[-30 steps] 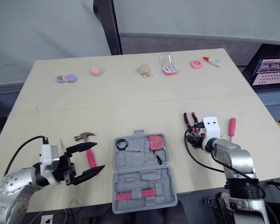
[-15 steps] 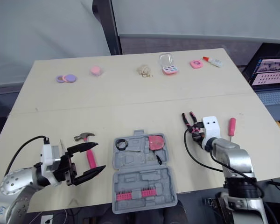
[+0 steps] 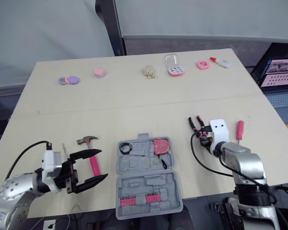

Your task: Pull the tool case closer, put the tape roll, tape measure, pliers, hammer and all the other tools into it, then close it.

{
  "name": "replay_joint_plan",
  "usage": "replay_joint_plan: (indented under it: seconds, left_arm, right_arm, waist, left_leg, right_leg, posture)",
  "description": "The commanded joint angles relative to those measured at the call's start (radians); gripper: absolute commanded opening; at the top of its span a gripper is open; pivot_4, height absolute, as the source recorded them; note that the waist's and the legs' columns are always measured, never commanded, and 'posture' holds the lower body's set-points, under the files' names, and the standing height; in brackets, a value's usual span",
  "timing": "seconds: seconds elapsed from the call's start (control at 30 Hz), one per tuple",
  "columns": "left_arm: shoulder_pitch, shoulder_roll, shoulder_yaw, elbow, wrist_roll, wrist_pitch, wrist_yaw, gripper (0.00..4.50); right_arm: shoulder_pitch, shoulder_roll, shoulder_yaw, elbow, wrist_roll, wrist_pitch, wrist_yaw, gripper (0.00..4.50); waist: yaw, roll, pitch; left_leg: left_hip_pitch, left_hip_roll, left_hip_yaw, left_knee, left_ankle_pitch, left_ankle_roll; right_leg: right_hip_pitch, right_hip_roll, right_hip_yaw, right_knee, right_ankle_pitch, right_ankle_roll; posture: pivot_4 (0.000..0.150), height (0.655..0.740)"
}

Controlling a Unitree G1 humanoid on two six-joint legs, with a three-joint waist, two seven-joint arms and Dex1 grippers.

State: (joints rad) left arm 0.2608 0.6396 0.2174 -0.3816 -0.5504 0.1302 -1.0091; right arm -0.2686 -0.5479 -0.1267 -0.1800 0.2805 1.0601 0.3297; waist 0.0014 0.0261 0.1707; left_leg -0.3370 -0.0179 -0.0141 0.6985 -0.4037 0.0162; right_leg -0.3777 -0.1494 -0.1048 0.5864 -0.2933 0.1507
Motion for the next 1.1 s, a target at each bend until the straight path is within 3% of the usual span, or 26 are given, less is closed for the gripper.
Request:
replay_joint_plan:
  seconds: [0.03, 0.23, 0.5, 0.8, 0.97, 1.1]
  left_arm:
    - [0.019, 0.012, 0.026, 0.002, -0.029, -0.011, -0.037, 4.50]
    - [0.044, 0.023, 0.049, 0.030, -0.042, -0.018, -0.091, 4.50]
    - [0.023, 0.026, 0.048, 0.074, -0.036, -0.033, -0.129, 4.50]
    - [0.071, 0.087, 0.123, 0.065, -0.124, 0.010, -0.227, 4.50]
    - [0.122, 0.101, 0.174, 0.055, -0.142, -0.011, -0.287, 4.50]
    - [0.159, 0.087, 0.193, 0.038, -0.133, -0.044, -0.316, 4.50]
  right_arm:
    - [0.072, -0.041, -0.040, -0.207, 0.057, 0.086, 0.041, 0.95]
    - [0.180, -0.086, -0.079, -0.416, 0.121, 0.184, 0.064, 0.95]
    - [0.245, -0.118, -0.153, -0.553, 0.183, 0.272, 0.087, 0.95]
    - [0.281, -0.366, -0.262, -0.739, 0.491, 0.324, 0.409, 0.95]
    - [0.206, -0.522, -0.192, -0.759, 0.590, 0.255, 0.529, 0.95]
    - [0.049, -0.557, 0.000, -0.717, 0.558, 0.202, 0.519, 0.95]
  waist:
    - [-0.001, 0.001, 0.001]
    - [-0.001, 0.004, 0.002]
    - [0.004, 0.004, 0.003]
    - [0.001, 0.004, 0.004]
    - [0.001, 0.002, 0.005]
    - [0.000, -0.001, 0.007]
  left_leg:
    - [0.000, 0.000, 0.000, 0.000, 0.000, 0.000]
    - [0.000, 0.000, 0.001, 0.000, 0.000, 0.000]
    - [0.000, 0.000, 0.000, 0.000, 0.000, 0.000]
    - [0.000, 0.002, 0.000, 0.000, 0.000, 0.000]
    - [0.000, 0.001, 0.000, 0.000, -0.001, 0.001]
    - [0.000, 0.003, 0.000, 0.000, -0.001, 0.001]
  right_leg:
    - [0.000, 0.000, 0.000, 0.000, 0.000, 0.000]
    - [0.000, 0.000, 0.001, -0.001, 0.000, 0.000]
    - [0.000, 0.000, 0.001, -0.001, 0.000, 0.000]
    - [0.000, 0.001, 0.000, -0.002, 0.000, 0.000]
    - [0.001, 0.000, 0.000, -0.003, 0.000, 0.000]
    - [0.001, 0.000, 0.000, -0.003, 0.000, 0.000]
  posture:
    - [0.150, 0.7400]
    - [0.150, 0.7400]
    - [0.150, 0.7400]
    - [0.150, 0.7400]
    - [0.150, 0.7400]
    - [0.150, 0.7400]
